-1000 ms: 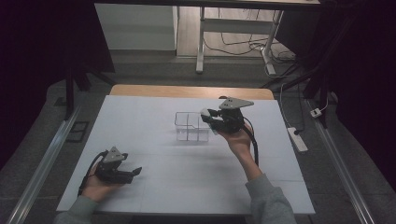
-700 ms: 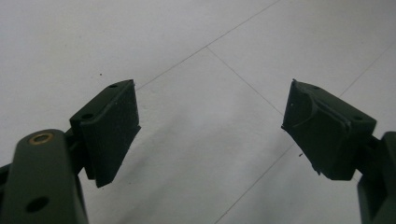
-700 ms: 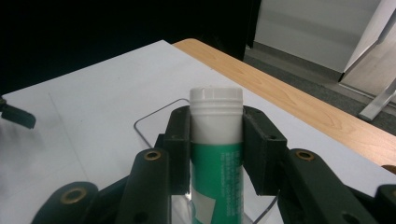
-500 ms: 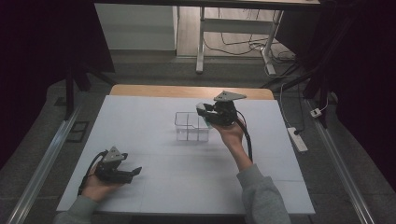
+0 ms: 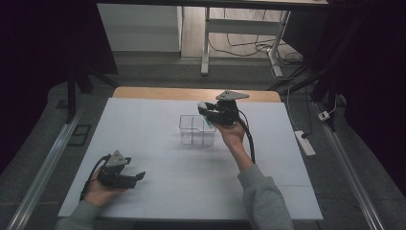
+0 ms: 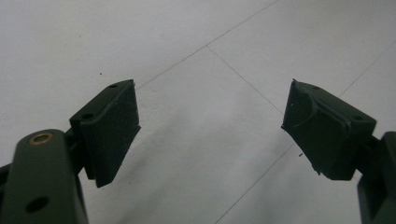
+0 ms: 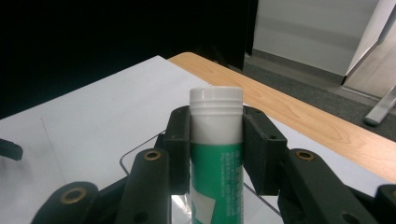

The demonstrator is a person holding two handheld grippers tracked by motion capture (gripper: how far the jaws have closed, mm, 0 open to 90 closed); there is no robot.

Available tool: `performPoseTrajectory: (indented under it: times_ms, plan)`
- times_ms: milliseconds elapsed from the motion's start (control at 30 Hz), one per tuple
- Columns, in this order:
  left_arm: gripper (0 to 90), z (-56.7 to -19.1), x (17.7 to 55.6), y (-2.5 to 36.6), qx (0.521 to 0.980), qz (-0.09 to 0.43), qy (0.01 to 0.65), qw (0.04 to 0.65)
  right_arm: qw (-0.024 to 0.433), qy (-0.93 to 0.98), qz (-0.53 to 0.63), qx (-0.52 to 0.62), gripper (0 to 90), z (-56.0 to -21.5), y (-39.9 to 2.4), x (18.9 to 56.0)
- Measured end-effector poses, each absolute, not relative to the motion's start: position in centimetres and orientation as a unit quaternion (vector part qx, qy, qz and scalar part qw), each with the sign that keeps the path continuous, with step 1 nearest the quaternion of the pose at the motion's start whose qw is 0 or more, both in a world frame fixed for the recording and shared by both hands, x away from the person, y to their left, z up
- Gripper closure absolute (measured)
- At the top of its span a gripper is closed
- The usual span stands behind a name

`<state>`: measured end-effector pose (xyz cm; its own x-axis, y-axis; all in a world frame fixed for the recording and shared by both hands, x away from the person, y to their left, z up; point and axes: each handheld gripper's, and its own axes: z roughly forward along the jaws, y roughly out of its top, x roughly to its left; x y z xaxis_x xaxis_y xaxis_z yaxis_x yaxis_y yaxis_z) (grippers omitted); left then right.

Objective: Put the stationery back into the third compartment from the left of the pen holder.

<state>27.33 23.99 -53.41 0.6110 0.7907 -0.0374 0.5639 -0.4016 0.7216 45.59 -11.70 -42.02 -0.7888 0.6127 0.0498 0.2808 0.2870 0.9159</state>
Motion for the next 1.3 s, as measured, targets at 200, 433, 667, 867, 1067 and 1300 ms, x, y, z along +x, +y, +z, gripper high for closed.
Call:
performPoseTrajectory:
  times_ms: [200,433,667,867,1067,1300]
  plan:
    - [18.0,-53.5,27.4,24.0,0.823,0.156,0.412,0.359,0.149,0.788,0.52,0.296,54.1,-42.7,-12.0,46.1]
    - [18.0,-53.5,27.3,23.9,0.824,0.157,0.41,0.358,0.143,0.79,0.513,0.303,49.1,-42.9,-12.7,46.0]
    - [18.0,-53.5,27.3,23.8,0.826,0.158,0.409,0.355,0.143,0.801,0.502,0.293,48.2,-43.2,-12.8,45.6]
    - [18.0,-53.5,27.3,23.9,0.825,0.158,0.41,0.355,0.136,0.808,0.497,0.286,47.1,-43.4,-13.0,45.2]
    - [18.0,-53.5,27.3,23.9,0.825,0.158,0.41,0.355,0.135,0.813,0.493,0.279,45.8,-43.6,-13.7,44.5]
    - [17.9,-53.5,27.3,23.9,0.825,0.159,0.411,0.355,0.139,0.815,0.489,0.278,44.5,-43.8,-15.0,43.3]
